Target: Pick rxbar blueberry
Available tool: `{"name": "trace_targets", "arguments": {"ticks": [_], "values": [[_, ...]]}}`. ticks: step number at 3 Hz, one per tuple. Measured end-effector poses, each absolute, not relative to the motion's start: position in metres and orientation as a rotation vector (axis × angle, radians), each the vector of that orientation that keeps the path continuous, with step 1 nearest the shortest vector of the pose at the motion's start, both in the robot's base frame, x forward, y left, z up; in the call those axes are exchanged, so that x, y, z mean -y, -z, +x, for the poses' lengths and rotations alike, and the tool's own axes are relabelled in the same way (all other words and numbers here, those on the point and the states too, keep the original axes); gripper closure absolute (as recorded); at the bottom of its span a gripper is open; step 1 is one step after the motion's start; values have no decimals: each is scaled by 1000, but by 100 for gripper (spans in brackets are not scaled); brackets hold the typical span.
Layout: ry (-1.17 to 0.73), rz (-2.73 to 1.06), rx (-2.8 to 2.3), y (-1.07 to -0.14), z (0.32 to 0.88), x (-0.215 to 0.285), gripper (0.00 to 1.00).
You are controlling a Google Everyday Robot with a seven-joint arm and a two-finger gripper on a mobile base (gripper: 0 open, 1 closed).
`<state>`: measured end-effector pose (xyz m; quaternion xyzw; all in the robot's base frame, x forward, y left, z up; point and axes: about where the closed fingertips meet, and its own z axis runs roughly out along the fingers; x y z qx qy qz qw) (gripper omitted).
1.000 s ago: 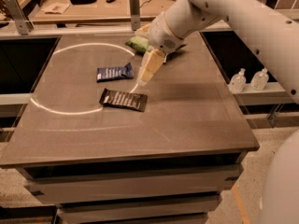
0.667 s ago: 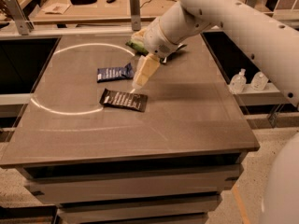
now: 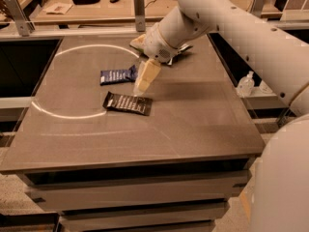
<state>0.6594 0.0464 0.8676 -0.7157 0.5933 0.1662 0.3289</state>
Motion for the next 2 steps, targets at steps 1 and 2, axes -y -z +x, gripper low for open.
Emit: {"name": "trace_targets", "arguments": {"ticks": [1, 2], "values": [[-477, -1905, -1538, -863, 661, -50, 0], [-525, -1933, -1524, -858, 661, -54, 0]]}}
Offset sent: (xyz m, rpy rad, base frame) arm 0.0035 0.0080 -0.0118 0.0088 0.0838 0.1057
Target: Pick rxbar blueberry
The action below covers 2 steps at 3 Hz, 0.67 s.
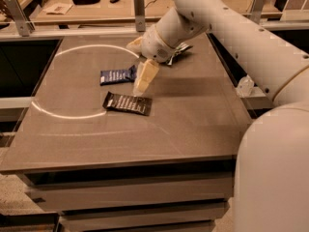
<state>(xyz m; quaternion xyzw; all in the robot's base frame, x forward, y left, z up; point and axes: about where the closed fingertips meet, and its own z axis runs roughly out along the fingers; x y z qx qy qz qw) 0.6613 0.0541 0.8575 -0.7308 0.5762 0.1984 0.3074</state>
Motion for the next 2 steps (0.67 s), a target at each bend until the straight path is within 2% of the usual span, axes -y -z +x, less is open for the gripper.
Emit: {"name": "trace_targets", "arguments": {"ticks": [2], "values": [[-526, -1926, -1586, -861, 676, -71, 0]]}}
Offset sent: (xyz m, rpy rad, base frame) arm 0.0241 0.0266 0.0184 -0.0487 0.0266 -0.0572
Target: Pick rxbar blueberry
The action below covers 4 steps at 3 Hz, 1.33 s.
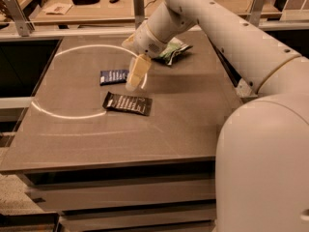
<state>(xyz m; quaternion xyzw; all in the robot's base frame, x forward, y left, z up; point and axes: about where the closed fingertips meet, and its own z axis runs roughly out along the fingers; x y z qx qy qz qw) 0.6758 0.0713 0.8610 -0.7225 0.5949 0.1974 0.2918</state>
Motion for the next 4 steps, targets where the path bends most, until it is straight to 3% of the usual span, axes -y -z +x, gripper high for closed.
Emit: {"name": "trace_targets", "arguments": {"ticks": [4], "values": [[-465, -2023, -1691, -834, 686, -98, 0]]}}
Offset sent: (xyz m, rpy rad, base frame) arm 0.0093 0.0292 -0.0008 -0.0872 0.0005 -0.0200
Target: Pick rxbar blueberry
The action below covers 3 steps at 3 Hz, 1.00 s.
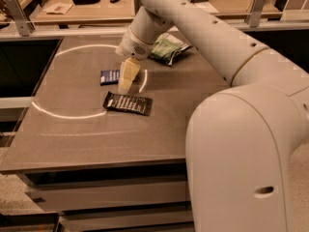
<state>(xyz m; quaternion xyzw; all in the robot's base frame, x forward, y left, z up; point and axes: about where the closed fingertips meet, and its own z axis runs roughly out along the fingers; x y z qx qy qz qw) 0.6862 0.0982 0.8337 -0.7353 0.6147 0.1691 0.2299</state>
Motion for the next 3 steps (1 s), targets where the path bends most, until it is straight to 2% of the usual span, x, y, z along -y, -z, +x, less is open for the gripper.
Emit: {"name": "trace_targets", "arguments": {"ticks": [1, 3], "values": [[-458, -2052, -1711, -826, 685, -92, 0], [-467, -2085, -1718, -820, 678, -90, 41]]}}
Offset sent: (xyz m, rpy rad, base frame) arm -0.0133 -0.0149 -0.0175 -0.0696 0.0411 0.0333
